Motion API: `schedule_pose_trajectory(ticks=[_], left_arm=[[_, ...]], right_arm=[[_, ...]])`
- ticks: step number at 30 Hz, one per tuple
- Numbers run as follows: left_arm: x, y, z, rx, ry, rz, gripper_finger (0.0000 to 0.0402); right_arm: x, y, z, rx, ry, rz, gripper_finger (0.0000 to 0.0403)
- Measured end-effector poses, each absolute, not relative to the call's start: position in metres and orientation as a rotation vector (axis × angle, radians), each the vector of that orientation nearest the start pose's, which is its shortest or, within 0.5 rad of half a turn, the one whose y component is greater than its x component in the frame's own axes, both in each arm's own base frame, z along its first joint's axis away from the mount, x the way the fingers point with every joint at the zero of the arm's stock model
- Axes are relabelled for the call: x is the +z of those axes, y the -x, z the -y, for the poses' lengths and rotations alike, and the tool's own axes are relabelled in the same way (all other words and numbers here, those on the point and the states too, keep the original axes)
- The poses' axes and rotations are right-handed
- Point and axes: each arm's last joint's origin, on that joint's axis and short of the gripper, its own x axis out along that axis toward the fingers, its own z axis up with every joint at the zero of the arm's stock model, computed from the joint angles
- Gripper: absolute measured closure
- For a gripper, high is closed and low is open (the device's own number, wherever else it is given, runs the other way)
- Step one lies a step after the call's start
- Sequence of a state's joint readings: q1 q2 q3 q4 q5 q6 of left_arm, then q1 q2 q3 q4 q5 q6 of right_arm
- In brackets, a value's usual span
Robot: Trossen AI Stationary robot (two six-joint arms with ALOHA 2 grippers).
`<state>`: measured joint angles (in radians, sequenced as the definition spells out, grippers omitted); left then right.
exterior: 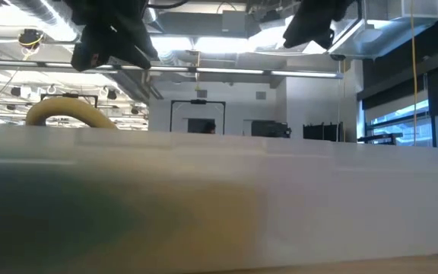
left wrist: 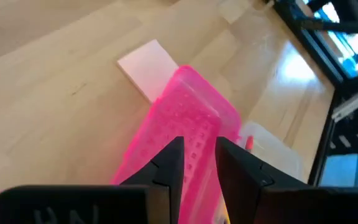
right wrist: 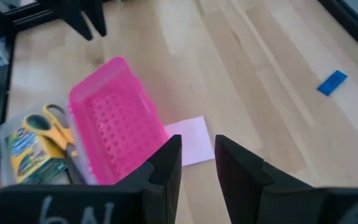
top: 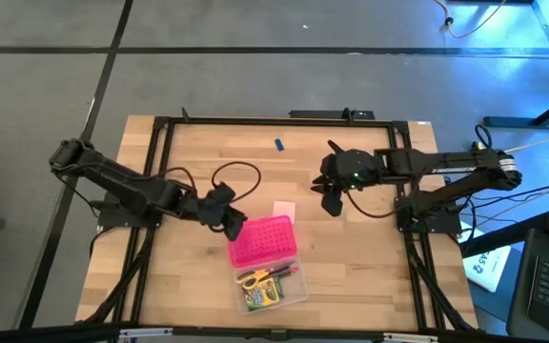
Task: Pack school essentials
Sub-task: Put the blue eraser into the pink supply box
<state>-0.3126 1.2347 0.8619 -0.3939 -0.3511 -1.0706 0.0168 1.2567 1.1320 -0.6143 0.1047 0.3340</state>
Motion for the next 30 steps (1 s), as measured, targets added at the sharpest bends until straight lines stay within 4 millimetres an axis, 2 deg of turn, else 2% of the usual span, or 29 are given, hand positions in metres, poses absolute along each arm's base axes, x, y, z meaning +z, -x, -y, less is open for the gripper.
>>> schedule_pose_trajectory(ticks=[4,10,14,18,24,30], left_arm=[[0.252,-0.243,0.062,0.437,0.767,-0.626,0.0317],[0.249,-0.241,0.054,0.488,0.754,-0.660,0.0317],[0.245,-0.239,0.042,0.546,0.720,-0.700,0.0317],[0.243,-0.237,0.028,0.606,0.688,-0.732,0.0317],[0.243,-0.237,0.008,0.639,0.626,-0.735,0.0317],[0.243,-0.236,-0.008,0.671,0.565,-0.759,0.0317]], right_arm=[[0.311,-0.267,0.008,-0.243,-0.282,-0.740,0.0292],[0.302,-0.283,0.022,-0.235,-0.204,-0.725,0.0243],[0.300,-0.300,0.041,-0.288,-0.234,-0.623,0.0211],[0.289,-0.319,0.066,-0.345,-0.245,-0.548,0.0200],[0.252,-0.341,0.094,-0.368,-0.119,-0.611,0.0199],[0.212,-0.353,0.116,-0.450,-0.202,-0.683,0.0199]])
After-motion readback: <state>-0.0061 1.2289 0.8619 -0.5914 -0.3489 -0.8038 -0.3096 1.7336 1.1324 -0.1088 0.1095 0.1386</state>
